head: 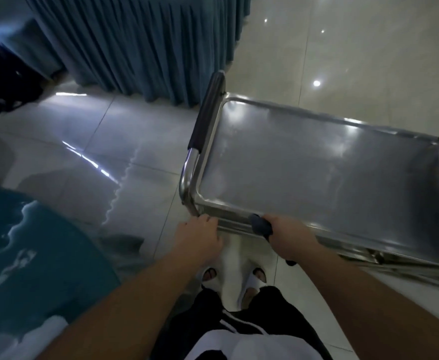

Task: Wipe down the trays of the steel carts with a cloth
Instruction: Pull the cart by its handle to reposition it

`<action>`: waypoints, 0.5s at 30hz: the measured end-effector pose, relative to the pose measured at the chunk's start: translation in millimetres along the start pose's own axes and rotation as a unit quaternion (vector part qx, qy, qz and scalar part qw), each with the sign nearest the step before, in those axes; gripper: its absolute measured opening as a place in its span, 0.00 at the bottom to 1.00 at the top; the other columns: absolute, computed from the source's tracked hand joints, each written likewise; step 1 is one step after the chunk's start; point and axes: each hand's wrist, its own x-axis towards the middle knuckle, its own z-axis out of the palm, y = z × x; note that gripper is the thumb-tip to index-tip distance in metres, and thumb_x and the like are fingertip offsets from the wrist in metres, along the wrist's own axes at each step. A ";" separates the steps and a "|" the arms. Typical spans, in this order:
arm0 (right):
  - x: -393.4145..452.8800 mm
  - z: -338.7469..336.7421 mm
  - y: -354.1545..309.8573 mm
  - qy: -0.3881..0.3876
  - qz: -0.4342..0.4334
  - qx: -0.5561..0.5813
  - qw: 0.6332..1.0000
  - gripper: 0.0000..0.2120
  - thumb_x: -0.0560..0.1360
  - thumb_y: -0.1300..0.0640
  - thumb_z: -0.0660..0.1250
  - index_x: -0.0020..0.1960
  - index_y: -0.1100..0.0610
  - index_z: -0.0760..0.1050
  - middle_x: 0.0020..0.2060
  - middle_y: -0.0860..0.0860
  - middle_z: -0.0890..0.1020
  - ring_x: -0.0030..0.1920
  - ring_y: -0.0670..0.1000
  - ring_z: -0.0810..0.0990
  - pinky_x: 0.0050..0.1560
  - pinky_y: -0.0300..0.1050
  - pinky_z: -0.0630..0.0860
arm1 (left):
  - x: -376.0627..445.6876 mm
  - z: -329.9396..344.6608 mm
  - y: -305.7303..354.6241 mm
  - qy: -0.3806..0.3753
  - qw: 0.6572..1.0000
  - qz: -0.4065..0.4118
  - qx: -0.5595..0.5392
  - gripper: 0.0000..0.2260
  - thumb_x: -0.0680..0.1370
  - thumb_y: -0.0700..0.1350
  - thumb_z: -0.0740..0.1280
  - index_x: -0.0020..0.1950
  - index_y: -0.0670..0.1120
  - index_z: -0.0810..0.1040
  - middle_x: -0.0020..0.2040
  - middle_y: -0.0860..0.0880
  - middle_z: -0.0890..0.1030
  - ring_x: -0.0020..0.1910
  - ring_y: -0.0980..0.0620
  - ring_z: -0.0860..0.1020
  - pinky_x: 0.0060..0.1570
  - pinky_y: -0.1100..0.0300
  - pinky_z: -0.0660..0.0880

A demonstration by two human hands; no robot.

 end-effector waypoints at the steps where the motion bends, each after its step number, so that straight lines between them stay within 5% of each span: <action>1: -3.1 9.4 0.3 -0.004 -0.010 -0.005 1.000 0.15 0.81 0.58 0.63 0.66 0.47 0.74 0.53 0.53 0.83 0.49 0.57 0.82 0.44 0.48 0.77 | -5.8 7.6 -1.5 -0.007 1.000 -0.011 0.003 0.20 0.85 0.56 0.57 0.73 0.49 0.71 0.69 0.47 0.75 0.67 0.44 0.75 0.66 0.47 0.73; 5: -5.0 34.1 5.2 -0.025 -0.029 -0.012 0.999 0.21 0.79 0.61 0.61 0.70 0.47 0.72 0.60 0.53 0.82 0.55 0.57 0.82 0.46 0.48 0.78 | -16.6 29.6 -4.8 -0.018 0.999 -0.050 0.013 0.20 0.84 0.58 0.56 0.71 0.49 0.71 0.67 0.47 0.76 0.64 0.44 0.76 0.62 0.46 0.74; 12: 25.5 70.6 29.2 -0.054 -0.055 0.001 0.997 0.25 0.81 0.62 0.64 0.75 0.46 0.67 0.59 0.54 0.81 0.49 0.58 0.82 0.42 0.56 0.84 | -7.6 86.1 0.2 -0.029 0.993 -0.115 -0.012 0.17 0.82 0.59 0.57 0.64 0.50 0.73 0.61 0.47 0.77 0.59 0.45 0.76 0.58 0.46 0.73; 15: 41.4 92.7 39.6 -0.070 -0.047 0.013 0.996 0.31 0.79 0.62 0.66 0.79 0.45 0.64 0.64 0.54 0.80 0.57 0.60 0.82 0.52 0.57 0.83 | 3.2 112.3 1.8 -0.039 0.990 -0.133 -0.030 0.17 0.83 0.59 0.57 0.64 0.50 0.72 0.61 0.47 0.77 0.58 0.45 0.76 0.60 0.44 0.75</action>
